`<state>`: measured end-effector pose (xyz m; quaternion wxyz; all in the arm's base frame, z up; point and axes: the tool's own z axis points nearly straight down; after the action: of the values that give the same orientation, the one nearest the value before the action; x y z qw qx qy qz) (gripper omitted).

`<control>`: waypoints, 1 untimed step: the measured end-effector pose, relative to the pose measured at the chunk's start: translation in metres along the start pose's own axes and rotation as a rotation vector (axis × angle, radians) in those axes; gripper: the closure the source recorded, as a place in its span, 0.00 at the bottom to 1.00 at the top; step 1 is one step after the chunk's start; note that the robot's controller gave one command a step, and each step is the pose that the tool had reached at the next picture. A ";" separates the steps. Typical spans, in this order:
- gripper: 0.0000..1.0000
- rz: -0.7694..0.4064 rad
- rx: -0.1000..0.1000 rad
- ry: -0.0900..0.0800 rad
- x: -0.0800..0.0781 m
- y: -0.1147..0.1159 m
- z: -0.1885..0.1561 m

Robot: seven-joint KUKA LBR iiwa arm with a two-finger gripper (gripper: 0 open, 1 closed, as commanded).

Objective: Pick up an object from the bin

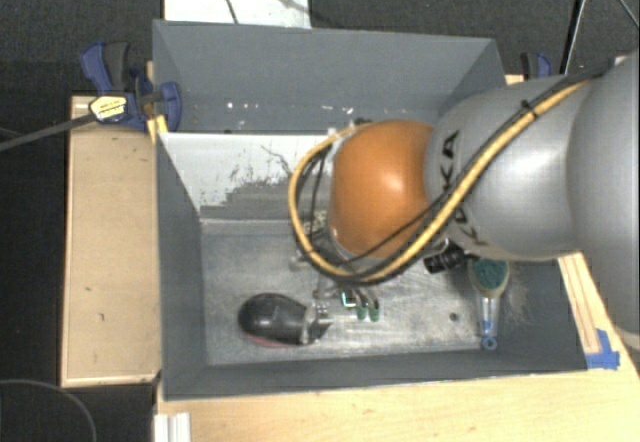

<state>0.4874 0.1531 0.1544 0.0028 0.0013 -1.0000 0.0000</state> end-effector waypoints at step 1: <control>0.00 0.140 -0.003 -0.011 -0.002 0.028 0.084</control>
Offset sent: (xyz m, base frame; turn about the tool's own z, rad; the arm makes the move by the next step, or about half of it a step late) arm -0.0004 0.0262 -0.0844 0.1405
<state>0.4884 0.1807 0.0704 -0.0025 -0.0686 -0.9976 -0.0016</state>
